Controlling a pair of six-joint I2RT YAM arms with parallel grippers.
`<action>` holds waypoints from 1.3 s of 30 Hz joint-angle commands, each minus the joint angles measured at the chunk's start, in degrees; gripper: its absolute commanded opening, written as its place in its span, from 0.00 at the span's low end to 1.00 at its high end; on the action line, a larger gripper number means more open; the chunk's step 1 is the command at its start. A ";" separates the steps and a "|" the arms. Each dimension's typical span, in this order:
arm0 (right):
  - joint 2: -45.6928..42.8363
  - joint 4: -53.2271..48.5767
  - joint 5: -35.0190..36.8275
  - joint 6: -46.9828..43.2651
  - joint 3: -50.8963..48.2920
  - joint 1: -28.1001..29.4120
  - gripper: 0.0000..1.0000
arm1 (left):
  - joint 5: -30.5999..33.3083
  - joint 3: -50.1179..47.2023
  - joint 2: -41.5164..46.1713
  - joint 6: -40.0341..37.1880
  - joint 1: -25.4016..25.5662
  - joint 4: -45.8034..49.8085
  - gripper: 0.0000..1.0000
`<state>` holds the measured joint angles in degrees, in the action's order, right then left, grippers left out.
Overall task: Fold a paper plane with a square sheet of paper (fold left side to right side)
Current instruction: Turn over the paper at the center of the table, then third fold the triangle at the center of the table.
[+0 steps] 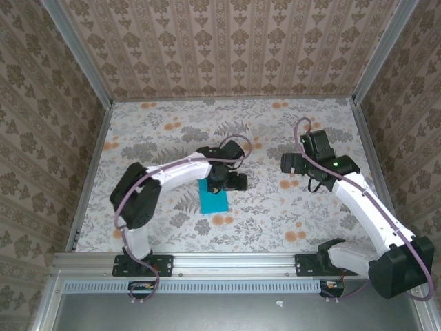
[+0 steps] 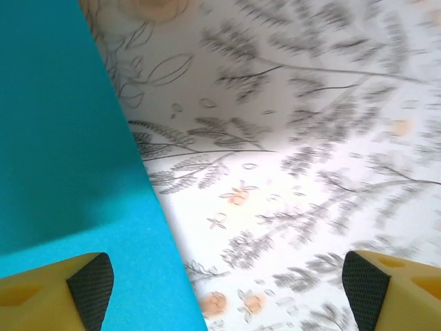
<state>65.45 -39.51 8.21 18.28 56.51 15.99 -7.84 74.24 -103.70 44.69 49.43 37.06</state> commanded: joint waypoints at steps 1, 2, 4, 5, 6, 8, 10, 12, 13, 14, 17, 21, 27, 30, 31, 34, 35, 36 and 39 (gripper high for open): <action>2.63 3.87 -10.92 1.88 0.74 0.39 0.95 | -4.64 -4.75 8.24 -3.19 -2.78 -9.78 0.93; 3.71 5.12 -13.70 2.41 0.49 0.88 0.91 | -4.62 -6.37 10.41 -3.45 -3.82 -10.49 0.93; 6.91 8.38 -19.53 4.71 0.03 2.31 0.82 | -5.88 -11.27 15.68 -3.75 -7.09 -13.19 0.92; 8.62 10.70 -22.35 5.58 0.01 3.15 0.78 | -6.77 -13.81 17.87 -3.67 -8.99 -14.94 0.91; 10.79 12.48 -24.57 6.85 0.23 4.28 0.72 | -8.00 -16.80 20.24 -3.35 -11.15 -16.93 0.91; 15.21 15.48 -27.25 8.94 0.95 6.86 0.64 | -11.53 -21.90 23.96 -2.68 -15.21 -20.81 0.91; 19.83 18.30 -29.06 10.91 2.36 9.37 0.61 | -14.89 -26.34 26.71 -1.75 -19.35 -23.77 0.91; 23.37 21.22 -30.69 12.40 3.48 11.21 0.61 | -17.74 -30.29 28.50 -1.11 -22.34 -26.21 0.91; 25.06 22.36 -31.01 12.94 4.18 12.00 0.60 | -19.31 -31.87 28.80 -0.79 -24.23 -27.37 0.91; 26.19 23.31 -31.12 13.06 4.58 12.66 0.60 | -20.50 -32.99 28.78 -0.54 -25.54 -28.41 0.91; 28.18 24.21 -28.57 11.47 5.73 15.12 0.61 | -23.80 -35.25 27.01 0.18 -27.19 -31.87 0.91; 28.23 25.29 -25.62 8.46 4.50 17.54 0.67 | -24.58 -35.94 22.69 1.67 -27.38 -34.44 0.87; 23.23 28.34 -17.85 1.76 -2.00 23.72 0.82 | -27.33 -34.77 15.69 4.53 -27.21 -40.86 0.67; 19.52 30.24 -13.53 -1.76 -6.39 27.87 0.88 | -27.32 -33.82 13.77 5.05 -27.02 -41.24 0.55; 18.44 30.30 -11.53 -3.06 -7.48 29.54 0.90 | -27.41 -33.65 13.47 5.21 -27.03 -41.34 0.51; 16.04 30.28 -4.86 -8.45 -9.86 36.24 0.96 | -27.23 -33.21 12.93 5.58 -26.72 -41.48 0.36; 15.85 30.20 -2.32 -10.68 -10.26 38.72 0.99 | -27.10 -33.04 12.78 5.69 -26.46 -41.37 0.30; 16.17 29.96 0.28 -12.91 -10.26 41.20 1.00 | -26.99 -33.01 12.69 5.79 -26.25 -41.28 0.24; 19.45 29.48 7.51 -17.94 -9.29 46.52 1.00 | -26.59 -32.67 12.64 5.71 -25.75 -40.77 0.12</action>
<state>83.07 -10.39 4.82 8.51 47.03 59.33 -33.78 40.12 -90.39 50.37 23.05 -3.20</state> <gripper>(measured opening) 0.997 0.140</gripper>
